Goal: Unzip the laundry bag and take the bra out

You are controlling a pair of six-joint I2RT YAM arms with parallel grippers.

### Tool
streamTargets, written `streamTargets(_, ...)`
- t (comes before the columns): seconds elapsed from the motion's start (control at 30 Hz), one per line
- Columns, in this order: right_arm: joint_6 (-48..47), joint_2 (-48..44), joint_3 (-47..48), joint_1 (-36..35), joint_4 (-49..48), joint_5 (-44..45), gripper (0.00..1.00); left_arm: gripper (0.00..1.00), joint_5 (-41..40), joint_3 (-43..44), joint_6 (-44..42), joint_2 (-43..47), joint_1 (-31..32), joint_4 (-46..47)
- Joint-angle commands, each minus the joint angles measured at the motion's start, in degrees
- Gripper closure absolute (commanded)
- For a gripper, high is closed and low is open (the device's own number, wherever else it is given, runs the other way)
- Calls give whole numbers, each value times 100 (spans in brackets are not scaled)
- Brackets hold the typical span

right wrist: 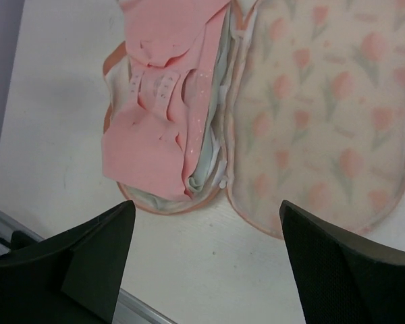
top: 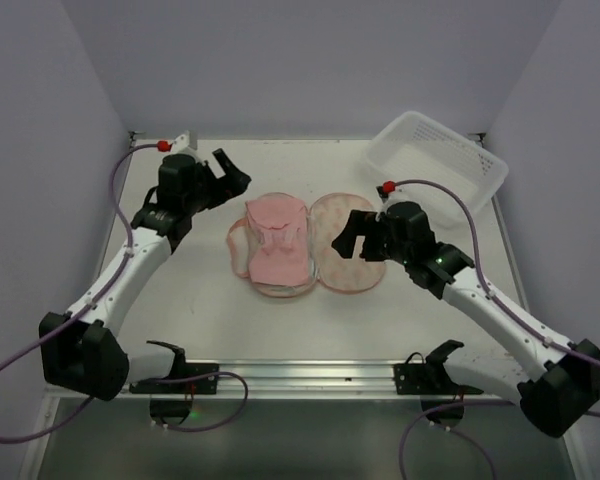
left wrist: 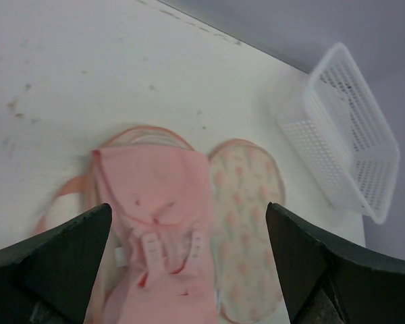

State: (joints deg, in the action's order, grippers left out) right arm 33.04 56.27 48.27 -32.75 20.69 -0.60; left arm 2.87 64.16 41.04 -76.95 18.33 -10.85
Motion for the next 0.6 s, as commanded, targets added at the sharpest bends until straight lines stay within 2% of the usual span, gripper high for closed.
streamTargets(0.0,19,787,516,-230,-706,-529,11,0,-112,-570,-570,978,-504,-628)
streamTargets(0.1,10,1690,981,-468,-820,-397,14,0,-146,-1036,-833,1531,-883,-1022)
streamTargets(0.33,695,3378,1772,-653,-1286,-55,24,0,-358,-1968,-1001,2359,-1033,-1533)
streamTargets(0.57,1152,4531,2485,-759,-1190,51,27,0,-68,-1978,-887,2676,-1033,-1683)
